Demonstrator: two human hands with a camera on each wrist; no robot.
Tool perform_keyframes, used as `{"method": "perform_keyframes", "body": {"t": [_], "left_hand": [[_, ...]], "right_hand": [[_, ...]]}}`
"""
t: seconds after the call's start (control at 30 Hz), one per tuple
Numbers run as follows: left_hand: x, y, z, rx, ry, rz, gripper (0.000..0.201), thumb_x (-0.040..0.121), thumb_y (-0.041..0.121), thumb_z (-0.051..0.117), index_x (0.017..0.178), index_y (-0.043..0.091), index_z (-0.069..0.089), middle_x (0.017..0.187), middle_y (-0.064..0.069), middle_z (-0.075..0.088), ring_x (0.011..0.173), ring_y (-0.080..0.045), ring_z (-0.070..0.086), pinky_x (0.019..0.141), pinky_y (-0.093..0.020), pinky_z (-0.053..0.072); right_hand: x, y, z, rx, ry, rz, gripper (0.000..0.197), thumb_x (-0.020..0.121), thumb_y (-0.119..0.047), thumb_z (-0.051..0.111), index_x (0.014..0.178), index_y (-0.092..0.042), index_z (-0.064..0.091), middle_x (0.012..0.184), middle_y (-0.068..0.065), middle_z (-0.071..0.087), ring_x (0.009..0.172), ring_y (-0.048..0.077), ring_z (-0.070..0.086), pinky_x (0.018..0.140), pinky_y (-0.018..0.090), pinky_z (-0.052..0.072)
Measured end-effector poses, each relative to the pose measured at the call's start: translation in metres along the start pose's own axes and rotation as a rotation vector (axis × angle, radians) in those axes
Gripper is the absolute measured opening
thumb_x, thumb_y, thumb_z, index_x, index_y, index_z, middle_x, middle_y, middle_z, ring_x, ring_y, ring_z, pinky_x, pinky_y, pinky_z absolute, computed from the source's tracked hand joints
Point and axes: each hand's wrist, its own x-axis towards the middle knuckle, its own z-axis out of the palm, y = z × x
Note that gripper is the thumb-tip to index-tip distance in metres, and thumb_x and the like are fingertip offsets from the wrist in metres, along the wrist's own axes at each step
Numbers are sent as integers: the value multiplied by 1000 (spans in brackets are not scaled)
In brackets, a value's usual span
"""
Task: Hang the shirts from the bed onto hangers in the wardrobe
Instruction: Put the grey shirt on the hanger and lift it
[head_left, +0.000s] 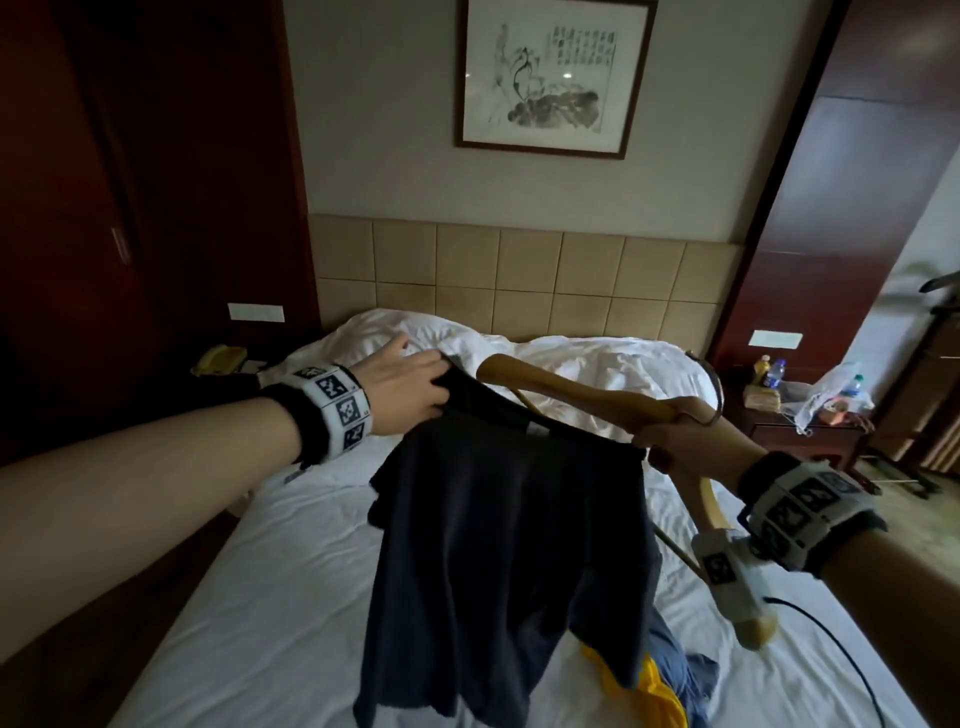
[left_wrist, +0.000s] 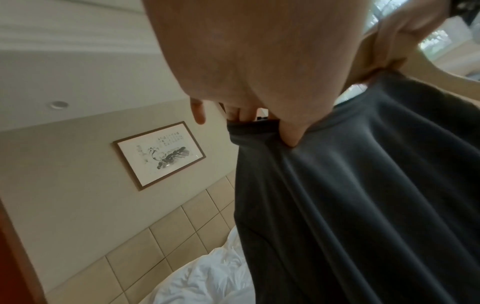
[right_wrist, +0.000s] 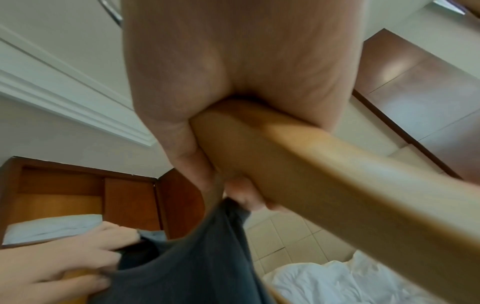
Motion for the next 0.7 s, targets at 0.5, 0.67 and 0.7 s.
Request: {"method": "perform_keyframes", "body": {"t": [0.5,0.67,0.7], "left_hand": [[46,4,-27,215,-374,-104,31,99,44,43,114,32,67,126,-2,52,120,-24,41,96,-43,31],[49,25,-48,231,-316,-41,33,99,47,42,115,32,67,119,-2,55,114,-24,46,90,-38,34],[49,30,-54,226,-298,-24,33,99,47,42,115,32,67,118,-3,56,113,-24,47,90,-37,36]], "right_hand": [[-48,-42,11,150,-55,-74,7,79,-2,67,74,1,71,61,14,58,57,27,53,59,35,46],[-32,-46,39,166,-93,-38,22,77,-7,67,90,11,69,63,13,60,58,25,56,61,34,49],[-30,-48,45,170,-92,-39,16,77,-5,67,84,9,69,63,13,60,58,25,55,60,33,49]]}}
